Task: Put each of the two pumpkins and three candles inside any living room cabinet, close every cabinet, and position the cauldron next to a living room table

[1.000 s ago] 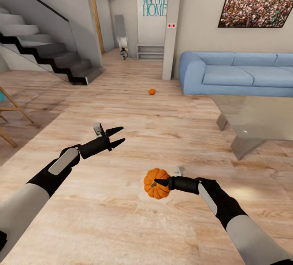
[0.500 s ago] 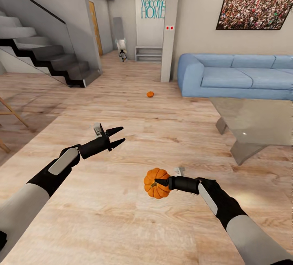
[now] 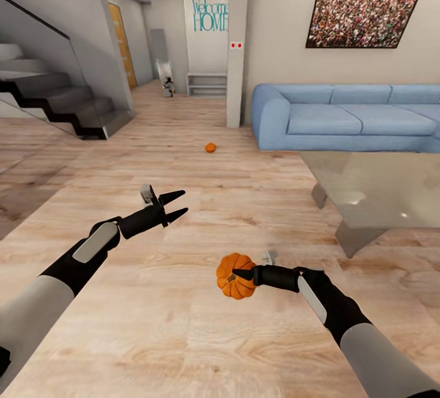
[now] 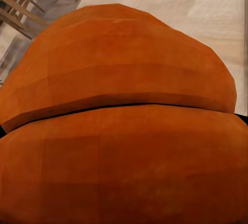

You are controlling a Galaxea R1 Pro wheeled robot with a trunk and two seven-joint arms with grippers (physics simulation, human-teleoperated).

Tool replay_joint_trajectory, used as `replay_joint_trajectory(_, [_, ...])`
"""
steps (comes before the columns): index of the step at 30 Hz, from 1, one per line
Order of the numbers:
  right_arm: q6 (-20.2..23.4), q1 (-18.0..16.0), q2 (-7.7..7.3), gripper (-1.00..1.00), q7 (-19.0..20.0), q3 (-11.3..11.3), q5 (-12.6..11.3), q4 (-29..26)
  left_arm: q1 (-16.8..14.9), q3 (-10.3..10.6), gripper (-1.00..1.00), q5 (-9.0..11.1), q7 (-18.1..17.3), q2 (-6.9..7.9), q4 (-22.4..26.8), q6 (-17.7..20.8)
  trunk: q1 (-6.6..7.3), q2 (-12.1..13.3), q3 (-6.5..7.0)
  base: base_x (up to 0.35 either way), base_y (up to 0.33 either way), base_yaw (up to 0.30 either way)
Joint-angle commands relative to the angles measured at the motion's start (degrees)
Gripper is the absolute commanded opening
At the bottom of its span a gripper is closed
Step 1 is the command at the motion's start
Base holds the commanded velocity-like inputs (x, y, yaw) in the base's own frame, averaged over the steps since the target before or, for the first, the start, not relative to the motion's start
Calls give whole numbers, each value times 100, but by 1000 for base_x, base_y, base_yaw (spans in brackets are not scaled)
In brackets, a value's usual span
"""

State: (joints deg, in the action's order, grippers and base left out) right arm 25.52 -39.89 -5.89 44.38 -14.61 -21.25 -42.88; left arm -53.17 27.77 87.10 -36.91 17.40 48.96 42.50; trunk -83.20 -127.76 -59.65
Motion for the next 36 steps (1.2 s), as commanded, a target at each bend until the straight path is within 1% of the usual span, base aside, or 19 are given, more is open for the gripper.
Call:
replay_joint_trajectory(1, [7,-1,0,-100,1,2,-22,-2,0,0,100,0,0,0,0,-2,0,0,1,326,-7,-7])
replay_joint_trajectory(9, [5,-1,0,-100,-5,0,-19,-1,0,0,100,0,0,0,0,3,0,0,1,327,-1,-1])
replay_joint_trajectory(14, [-253,-1,9,-100,-29,-6,-35,7,0,0,100,0,-7,5,30,4,0,0,1,326,-49,0])
replay_joint_trajectory(17, [-316,-1,6,-100,-34,-6,-36,1,0,7,100,0,-9,9,35,4,0,0,1,315,-152,0])
replay_joint_trajectory(21, [-327,-1,10,-100,-41,-15,-37,-4,0,3,100,0,-38,17,31,4,0,0,1,313,-153,0])
replay_joint_trajectory(22, [-327,2,13,-100,-52,-52,-34,-8,0,1,100,0,-105,13,29,0,0,0,1,320,-114,0])
replay_joint_trajectory(25, [-328,3,10,-100,-57,-101,-33,-9,0,-11,100,0,-138,7,52,-1,0,0,1,322,-105,0])
replay_joint_trajectory(29, [-322,2,8,-100,-47,-112,-22,-28,0,-17,100,0,-149,-18,81,-4,0,0,1,323,-98,0])
replay_joint_trajectory(36, [-320,-1,1,-100,-26,-114,-13,-35,0,-21,100,0,-178,-15,138,3,0,0,1,324,-93,0])
